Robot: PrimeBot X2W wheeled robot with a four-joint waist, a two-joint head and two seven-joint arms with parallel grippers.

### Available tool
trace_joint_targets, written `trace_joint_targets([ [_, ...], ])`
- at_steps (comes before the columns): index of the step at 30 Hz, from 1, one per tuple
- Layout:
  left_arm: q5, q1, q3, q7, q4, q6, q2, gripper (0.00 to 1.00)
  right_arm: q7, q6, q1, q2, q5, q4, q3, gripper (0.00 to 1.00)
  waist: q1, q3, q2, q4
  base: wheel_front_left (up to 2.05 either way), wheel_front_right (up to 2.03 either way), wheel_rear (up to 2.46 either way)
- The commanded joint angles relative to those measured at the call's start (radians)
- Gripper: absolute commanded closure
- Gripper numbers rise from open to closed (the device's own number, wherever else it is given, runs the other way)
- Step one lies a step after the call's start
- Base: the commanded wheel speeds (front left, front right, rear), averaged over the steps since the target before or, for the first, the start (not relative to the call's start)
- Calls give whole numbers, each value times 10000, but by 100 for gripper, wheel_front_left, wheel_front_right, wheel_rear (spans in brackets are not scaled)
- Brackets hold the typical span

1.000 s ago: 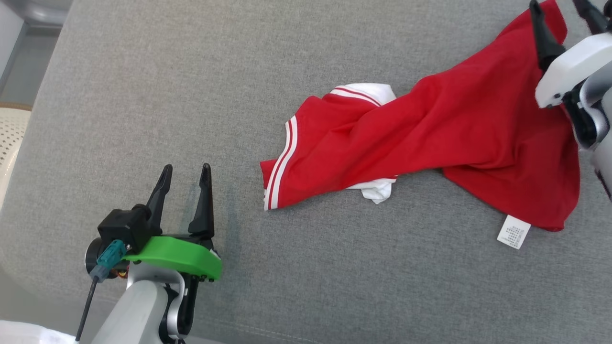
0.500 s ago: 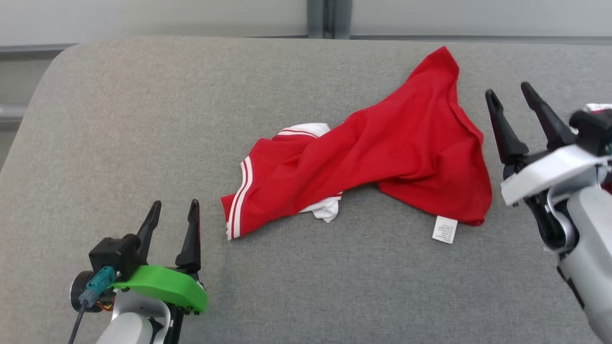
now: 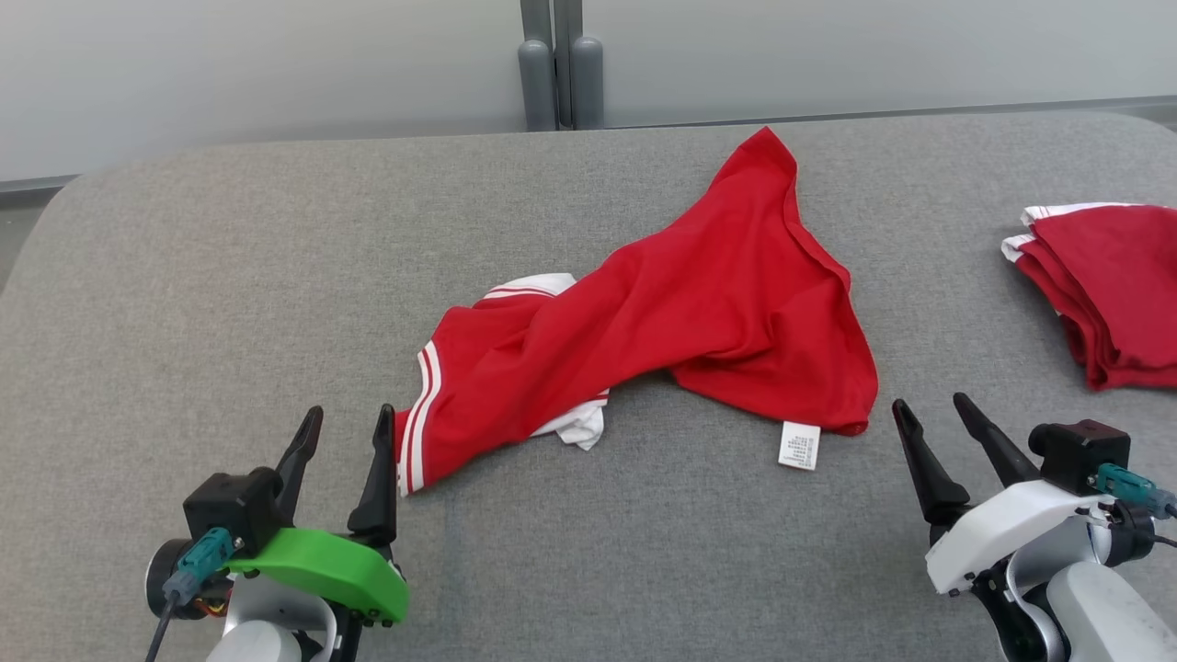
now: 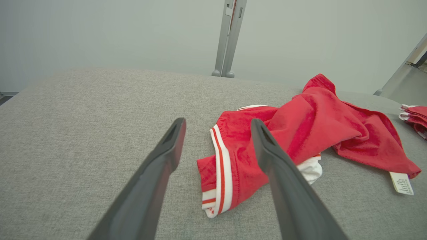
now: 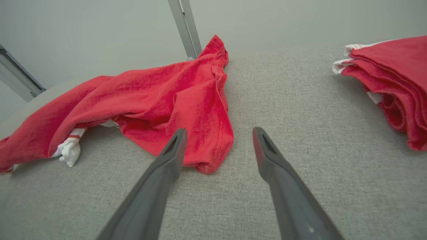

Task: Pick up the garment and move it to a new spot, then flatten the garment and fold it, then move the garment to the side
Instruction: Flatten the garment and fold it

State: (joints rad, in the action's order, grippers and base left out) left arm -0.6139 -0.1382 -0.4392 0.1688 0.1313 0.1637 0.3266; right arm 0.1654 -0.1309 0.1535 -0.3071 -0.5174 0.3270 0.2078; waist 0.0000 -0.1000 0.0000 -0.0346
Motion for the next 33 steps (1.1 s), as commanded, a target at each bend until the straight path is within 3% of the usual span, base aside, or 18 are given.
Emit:
trace_joint_targets([
  [1,22,-9,-15,-16,-30,10,62,0,-127,5,109,30,68,90,-11,0,0,-71,0,-71,0,0,0],
  [7,14,-214,-86,-50,25,-35,13,0,-1447,3,649,259,80,995,115,0,0,-357,0,-318,0,0,0],
  [15,-22,-418,-79,34,176,-24,-23,0,-1840,5,1435,528,250,2541,297,0,0,-650,0,-656,0,0,0],
  [16,-25,-431,-68,39,193,-17,-13,0,-1770,5,1483,578,243,2645,332,9,0,-659,0,-674,0,0,0],
  [18,-47,-445,-48,77,215,-19,5,0,-1535,5,1561,601,267,2800,434,49,0,-668,0,-690,0,0,0],
  [20,-72,-402,-20,91,250,5,33,0,-1292,5,1652,551,277,2898,516,67,0,-640,0,-654,0,0,0],
  [21,-86,-356,-17,103,269,25,40,0,-1167,5,1698,494,300,2932,562,100,0,-603,0,-617,0,0,0],
  [27,-148,-143,-14,105,335,66,73,0,-1209,5,1626,-29,668,2691,853,100,0,-331,0,-297,0,0,0],
  [33,-226,24,5,57,286,136,152,0,-2796,9,1154,-1414,701,1139,1845,100,0,-167,0,56,0,0,0],
])
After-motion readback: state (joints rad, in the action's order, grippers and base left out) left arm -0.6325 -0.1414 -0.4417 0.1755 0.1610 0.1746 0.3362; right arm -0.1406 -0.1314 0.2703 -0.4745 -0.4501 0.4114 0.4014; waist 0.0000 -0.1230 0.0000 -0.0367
